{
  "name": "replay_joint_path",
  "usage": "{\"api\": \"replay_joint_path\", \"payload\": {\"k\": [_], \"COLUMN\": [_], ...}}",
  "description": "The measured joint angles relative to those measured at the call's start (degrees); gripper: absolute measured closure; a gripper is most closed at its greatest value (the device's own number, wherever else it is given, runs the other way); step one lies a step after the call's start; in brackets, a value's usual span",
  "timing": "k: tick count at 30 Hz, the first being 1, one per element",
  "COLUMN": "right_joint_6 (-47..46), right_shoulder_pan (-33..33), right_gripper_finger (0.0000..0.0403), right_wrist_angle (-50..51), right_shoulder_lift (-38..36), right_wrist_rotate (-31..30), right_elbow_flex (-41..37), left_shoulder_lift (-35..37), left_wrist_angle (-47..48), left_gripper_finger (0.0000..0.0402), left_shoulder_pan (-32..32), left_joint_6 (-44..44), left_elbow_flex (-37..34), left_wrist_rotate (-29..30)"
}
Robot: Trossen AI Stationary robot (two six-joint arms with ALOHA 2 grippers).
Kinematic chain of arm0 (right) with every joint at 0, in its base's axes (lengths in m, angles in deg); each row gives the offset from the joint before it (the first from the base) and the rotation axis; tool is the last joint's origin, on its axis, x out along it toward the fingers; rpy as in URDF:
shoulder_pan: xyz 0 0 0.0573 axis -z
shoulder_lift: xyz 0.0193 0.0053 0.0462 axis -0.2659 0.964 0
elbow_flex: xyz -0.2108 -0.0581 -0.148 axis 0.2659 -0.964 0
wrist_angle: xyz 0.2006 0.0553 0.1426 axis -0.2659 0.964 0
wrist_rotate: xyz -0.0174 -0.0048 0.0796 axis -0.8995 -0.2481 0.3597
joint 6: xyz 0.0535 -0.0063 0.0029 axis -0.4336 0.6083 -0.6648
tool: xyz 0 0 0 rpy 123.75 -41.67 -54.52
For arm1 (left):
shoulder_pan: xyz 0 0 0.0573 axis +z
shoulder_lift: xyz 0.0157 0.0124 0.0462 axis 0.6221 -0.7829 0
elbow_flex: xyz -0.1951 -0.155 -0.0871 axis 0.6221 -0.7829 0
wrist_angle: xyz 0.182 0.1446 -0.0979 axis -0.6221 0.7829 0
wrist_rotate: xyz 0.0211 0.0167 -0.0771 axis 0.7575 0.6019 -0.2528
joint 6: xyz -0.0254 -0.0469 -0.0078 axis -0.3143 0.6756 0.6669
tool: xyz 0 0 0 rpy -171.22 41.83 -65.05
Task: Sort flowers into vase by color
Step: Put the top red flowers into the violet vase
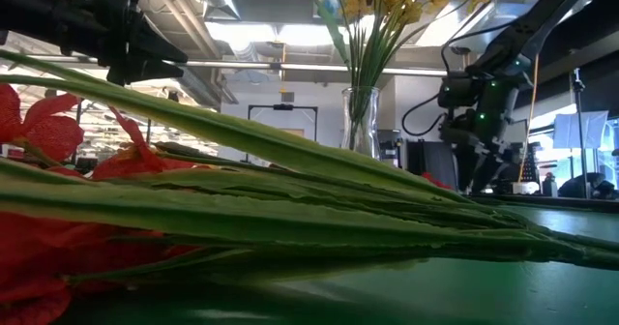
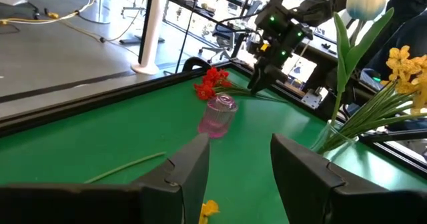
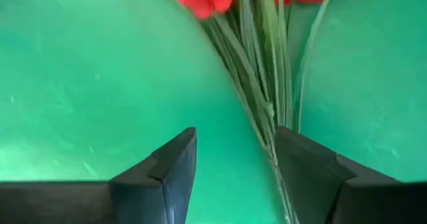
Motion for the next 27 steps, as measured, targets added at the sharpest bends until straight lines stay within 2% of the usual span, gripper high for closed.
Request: {"api": "replay_joint_path", "payload": {"k": [5,14,19,23,27], "right_joint_6": [-0.3,-1.61,-1.66,0.0,1.29], "right_shoulder_pan": [0.08,-2.53,-2.64,-2.64,-2.91], "right_gripper_finger": [0.0196,0.0196,0.0198,0.0227,0.0289], "right_wrist_angle": [-0.51,-0.31,-0.31,0.26,0.78], "right_shoulder_lift": [0.5,6.65,7.23,7.3,7.34], "right_wrist_rotate": [-6.0,-10.79,-8.8,-7.74,-6.53], "right_elbow_flex": [0.05,1.09,1.21,1.21,1.21], "left_shoulder_lift": [0.0,0.0,0.0,0.0,0.0], "left_wrist_angle": [0.02,0.32,0.87,0.96,0.95], "left_gripper_finger": [0.0247,0.0247,0.0247,0.0247,0.0247], "left_shoulder_pan": [0.0,-0.02,-0.02,-0.02,-0.02], "left_joint_6": [0.0,-0.17,-0.15,-0.15,-0.11], "left_elbow_flex": [0.0,0.0,0.0,0.0,0.0], "left_wrist_rotate": [0.0,-0.01,0.0,0.0,0.0]}}
